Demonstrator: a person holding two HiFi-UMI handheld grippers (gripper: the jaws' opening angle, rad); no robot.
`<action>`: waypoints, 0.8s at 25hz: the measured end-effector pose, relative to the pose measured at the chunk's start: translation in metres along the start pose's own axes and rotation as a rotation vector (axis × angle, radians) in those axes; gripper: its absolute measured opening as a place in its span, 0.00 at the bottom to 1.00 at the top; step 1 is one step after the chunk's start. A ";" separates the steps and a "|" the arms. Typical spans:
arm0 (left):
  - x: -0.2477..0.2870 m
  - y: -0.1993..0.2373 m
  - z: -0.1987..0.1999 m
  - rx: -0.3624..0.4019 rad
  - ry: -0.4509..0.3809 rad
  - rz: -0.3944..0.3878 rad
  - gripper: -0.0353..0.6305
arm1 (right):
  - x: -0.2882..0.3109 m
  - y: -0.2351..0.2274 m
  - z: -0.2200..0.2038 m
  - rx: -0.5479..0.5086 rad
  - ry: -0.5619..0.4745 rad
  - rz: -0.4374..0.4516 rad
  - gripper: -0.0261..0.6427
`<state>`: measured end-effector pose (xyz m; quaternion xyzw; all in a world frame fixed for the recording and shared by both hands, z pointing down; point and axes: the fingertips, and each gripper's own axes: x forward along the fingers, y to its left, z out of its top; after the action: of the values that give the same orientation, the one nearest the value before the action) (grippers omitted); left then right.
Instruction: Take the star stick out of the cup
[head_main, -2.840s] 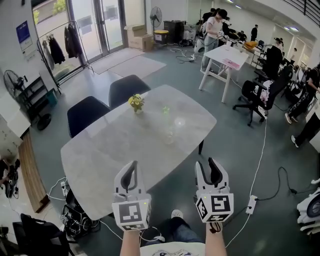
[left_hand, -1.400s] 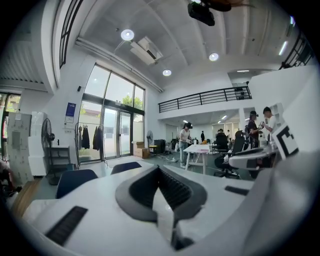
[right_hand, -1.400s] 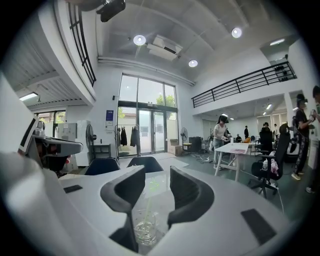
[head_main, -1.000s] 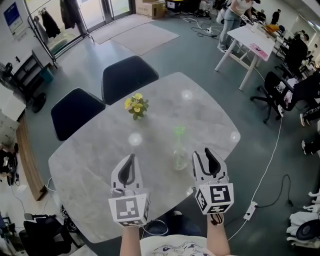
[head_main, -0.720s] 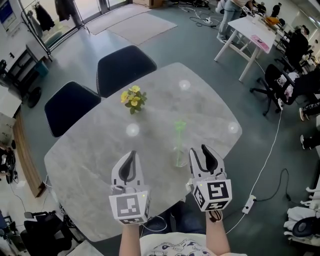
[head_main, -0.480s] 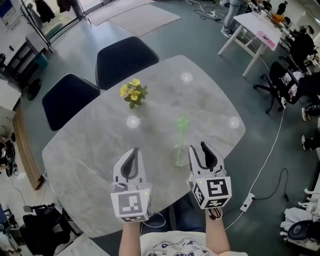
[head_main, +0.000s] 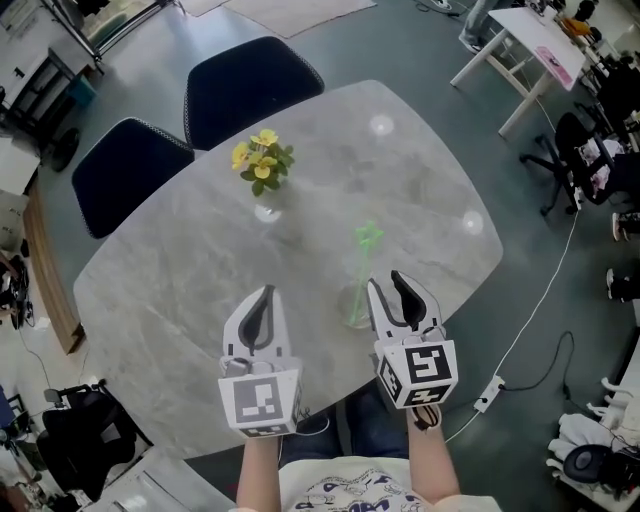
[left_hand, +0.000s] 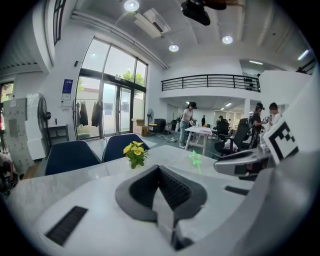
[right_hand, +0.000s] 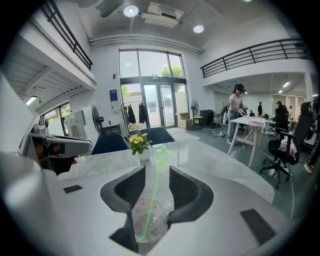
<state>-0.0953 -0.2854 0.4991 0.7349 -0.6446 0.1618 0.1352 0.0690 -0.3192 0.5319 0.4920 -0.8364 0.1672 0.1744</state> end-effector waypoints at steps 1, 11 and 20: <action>0.002 0.000 -0.003 -0.001 0.006 0.000 0.05 | 0.003 0.000 -0.002 0.002 0.006 0.005 0.28; 0.009 0.001 -0.023 -0.062 0.059 0.024 0.05 | 0.030 0.003 -0.024 0.005 0.082 0.051 0.28; 0.007 0.006 -0.038 -0.084 0.085 0.036 0.05 | 0.050 0.005 -0.029 0.028 0.125 0.059 0.26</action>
<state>-0.1033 -0.2772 0.5368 0.7093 -0.6577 0.1678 0.1903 0.0456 -0.3419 0.5792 0.4584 -0.8355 0.2144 0.2141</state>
